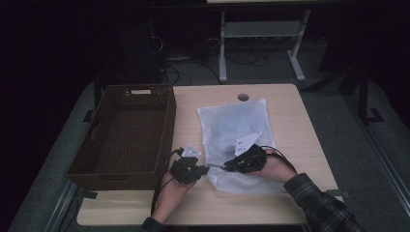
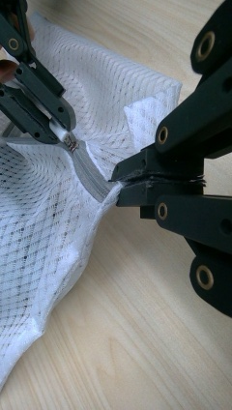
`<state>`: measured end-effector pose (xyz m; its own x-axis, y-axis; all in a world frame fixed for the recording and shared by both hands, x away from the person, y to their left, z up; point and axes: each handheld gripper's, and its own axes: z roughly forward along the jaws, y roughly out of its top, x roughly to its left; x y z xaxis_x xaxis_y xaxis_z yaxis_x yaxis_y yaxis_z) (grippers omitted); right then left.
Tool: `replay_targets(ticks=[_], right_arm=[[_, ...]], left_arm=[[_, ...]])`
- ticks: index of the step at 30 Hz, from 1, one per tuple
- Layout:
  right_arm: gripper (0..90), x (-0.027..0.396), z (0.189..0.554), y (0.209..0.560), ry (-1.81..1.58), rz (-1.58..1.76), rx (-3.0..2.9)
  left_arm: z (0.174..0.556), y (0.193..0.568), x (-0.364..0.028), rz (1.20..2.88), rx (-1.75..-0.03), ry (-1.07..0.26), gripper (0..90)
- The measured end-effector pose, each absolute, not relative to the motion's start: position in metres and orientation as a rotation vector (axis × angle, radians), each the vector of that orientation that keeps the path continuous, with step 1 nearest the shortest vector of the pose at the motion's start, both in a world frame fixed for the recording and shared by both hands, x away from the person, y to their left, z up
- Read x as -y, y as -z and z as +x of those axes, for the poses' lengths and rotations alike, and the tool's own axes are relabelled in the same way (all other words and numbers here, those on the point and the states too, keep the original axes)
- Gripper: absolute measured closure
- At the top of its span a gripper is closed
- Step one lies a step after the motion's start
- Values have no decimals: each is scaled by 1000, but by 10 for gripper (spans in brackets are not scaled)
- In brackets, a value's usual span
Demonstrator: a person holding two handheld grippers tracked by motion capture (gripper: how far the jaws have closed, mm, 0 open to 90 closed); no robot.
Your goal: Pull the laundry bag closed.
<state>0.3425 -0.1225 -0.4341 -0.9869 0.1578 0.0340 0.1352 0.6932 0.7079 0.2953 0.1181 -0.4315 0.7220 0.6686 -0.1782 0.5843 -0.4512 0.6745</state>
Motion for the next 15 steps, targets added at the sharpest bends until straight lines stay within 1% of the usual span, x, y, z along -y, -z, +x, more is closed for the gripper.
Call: replay_targets(ticks=[15], right_arm=[[815, 131, 342, 436, -1173, 266, -2869]], left_arm=[[295, 431, -119, 2176, -958, -148, 885]])
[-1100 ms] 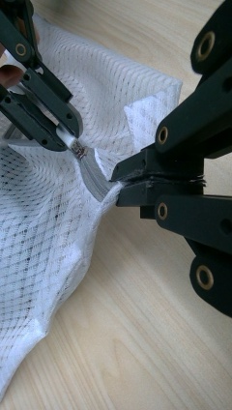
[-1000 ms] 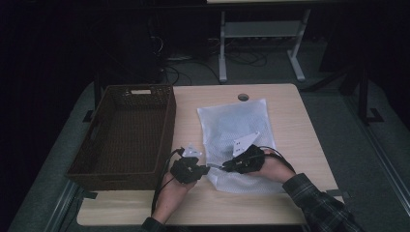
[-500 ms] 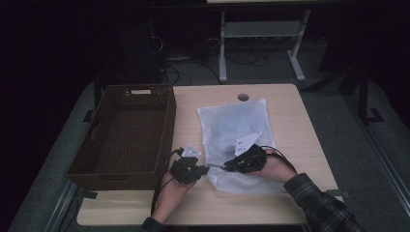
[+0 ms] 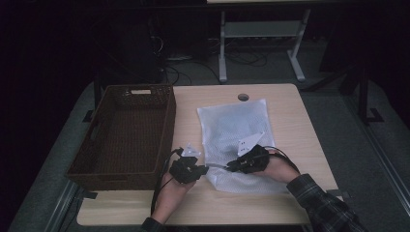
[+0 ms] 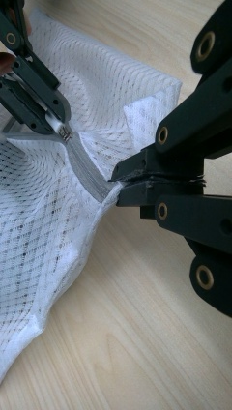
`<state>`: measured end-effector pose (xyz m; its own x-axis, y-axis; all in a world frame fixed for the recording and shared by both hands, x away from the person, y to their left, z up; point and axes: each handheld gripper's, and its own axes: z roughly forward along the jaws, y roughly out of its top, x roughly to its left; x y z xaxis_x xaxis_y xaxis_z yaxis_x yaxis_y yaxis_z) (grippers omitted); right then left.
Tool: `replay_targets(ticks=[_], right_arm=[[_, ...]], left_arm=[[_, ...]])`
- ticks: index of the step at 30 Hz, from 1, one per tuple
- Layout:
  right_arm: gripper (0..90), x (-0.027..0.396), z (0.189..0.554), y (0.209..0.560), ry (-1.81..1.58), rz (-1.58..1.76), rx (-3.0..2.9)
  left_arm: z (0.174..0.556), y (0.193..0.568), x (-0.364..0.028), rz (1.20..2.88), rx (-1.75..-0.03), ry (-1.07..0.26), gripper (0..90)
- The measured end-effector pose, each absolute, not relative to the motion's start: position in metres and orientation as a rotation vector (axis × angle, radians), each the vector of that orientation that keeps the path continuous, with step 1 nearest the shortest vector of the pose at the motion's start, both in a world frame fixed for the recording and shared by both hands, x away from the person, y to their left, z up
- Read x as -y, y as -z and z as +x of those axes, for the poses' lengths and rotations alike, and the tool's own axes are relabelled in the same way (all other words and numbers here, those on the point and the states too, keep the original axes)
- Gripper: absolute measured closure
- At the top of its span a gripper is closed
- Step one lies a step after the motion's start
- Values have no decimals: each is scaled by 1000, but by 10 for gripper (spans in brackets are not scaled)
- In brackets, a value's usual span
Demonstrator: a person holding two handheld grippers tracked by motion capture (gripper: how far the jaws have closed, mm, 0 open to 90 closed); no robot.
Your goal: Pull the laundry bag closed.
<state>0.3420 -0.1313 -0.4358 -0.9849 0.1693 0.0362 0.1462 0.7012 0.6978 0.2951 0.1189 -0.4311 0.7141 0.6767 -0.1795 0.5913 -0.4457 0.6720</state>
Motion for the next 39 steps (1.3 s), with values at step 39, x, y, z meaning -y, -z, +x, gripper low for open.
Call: replay_targets(ticks=[39], right_arm=[[814, 163, 341, 436, -1167, 346, -2846]], left_arm=[[296, 432, -122, 2176, -979, -148, 885]])
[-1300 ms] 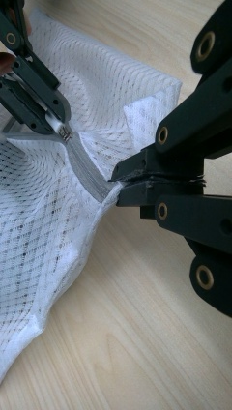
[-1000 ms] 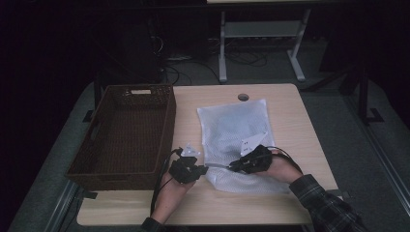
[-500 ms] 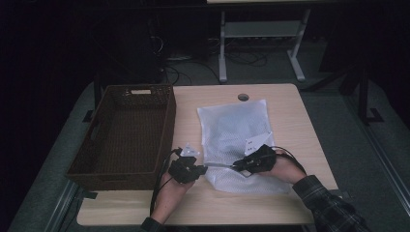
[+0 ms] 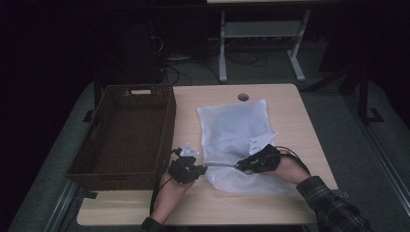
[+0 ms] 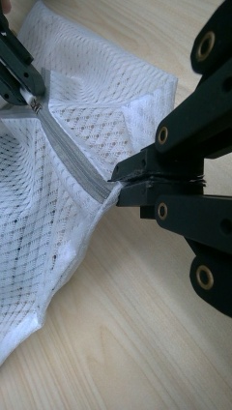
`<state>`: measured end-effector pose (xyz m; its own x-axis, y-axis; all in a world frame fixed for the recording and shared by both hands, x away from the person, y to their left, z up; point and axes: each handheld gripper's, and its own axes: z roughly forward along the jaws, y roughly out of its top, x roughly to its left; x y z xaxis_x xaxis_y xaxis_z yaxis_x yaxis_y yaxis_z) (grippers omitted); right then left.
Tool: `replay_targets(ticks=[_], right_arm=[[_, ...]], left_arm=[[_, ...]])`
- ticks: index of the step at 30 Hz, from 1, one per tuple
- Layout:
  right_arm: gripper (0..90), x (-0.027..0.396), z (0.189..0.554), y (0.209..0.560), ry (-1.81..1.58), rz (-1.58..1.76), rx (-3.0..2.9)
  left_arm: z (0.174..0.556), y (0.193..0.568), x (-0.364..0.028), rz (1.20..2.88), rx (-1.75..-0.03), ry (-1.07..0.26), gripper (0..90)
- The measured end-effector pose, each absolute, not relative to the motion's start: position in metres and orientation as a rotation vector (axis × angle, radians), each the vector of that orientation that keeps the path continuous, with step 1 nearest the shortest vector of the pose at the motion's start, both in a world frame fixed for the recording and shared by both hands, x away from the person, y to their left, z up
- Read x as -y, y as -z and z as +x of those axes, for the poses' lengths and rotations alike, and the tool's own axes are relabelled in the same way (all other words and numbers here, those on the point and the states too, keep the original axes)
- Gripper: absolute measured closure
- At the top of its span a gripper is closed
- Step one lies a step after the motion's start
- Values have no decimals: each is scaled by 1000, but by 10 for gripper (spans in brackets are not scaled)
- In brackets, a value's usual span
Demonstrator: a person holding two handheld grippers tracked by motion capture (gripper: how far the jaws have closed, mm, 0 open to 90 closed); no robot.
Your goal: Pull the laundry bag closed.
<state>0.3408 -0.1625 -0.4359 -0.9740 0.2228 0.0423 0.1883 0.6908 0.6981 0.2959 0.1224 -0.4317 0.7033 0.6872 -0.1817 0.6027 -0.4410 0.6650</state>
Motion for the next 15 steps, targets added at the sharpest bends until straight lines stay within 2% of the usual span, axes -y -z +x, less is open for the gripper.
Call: replay_targets(ticks=[15], right_arm=[[813, 179, 340, 436, -1175, 402, -2833]], left_arm=[[297, 432, -124, 2175, -991, -152, 885]])
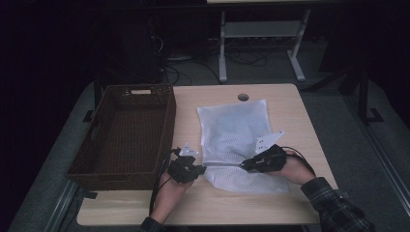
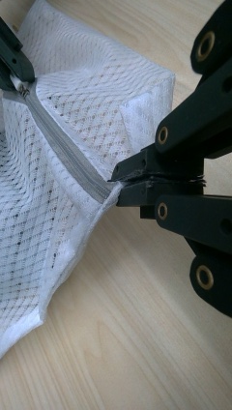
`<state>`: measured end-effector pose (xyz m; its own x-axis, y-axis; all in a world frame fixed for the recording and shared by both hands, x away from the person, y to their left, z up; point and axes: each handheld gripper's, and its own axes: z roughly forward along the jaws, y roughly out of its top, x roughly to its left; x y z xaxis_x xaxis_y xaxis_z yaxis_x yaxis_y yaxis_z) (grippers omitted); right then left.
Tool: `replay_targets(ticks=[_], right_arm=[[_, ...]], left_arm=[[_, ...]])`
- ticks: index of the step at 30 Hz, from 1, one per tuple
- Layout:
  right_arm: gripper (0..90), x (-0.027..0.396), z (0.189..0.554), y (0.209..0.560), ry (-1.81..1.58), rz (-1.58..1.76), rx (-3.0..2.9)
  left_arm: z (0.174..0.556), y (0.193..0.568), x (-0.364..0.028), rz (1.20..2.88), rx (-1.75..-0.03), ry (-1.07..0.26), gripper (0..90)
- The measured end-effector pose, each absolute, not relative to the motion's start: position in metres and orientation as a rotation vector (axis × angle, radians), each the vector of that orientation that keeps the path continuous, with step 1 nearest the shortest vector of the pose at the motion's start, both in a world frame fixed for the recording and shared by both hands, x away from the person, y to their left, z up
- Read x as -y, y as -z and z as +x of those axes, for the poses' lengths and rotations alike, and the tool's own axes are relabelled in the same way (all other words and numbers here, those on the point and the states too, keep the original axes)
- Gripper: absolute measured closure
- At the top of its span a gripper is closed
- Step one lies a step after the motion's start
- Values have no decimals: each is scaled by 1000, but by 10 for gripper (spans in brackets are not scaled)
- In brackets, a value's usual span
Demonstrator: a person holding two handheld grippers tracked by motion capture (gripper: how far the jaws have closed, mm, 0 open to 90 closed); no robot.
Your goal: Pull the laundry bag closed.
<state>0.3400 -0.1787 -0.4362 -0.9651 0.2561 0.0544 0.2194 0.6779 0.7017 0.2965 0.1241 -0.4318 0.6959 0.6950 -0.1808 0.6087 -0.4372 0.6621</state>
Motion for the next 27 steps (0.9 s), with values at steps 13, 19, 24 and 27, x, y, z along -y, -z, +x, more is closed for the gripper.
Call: replay_targets(ticks=[13, 19, 24, 27], right_arm=[[813, 187, 339, 435, -1180, 431, -2815], [814, 195, 338, 435, -1181, 456, -2805], [813, 199, 338, 435, -1177, 464, -2804], [813, 201, 338, 435, -1177, 469, -2805]], left_arm=[[297, 431, -126, 2173, -1001, -167, 885], [297, 431, -126, 2172, -1001, -166, 885], [297, 431, -126, 2171, -1003, -164, 885], [297, 431, -126, 2171, -1002, -162, 885]])
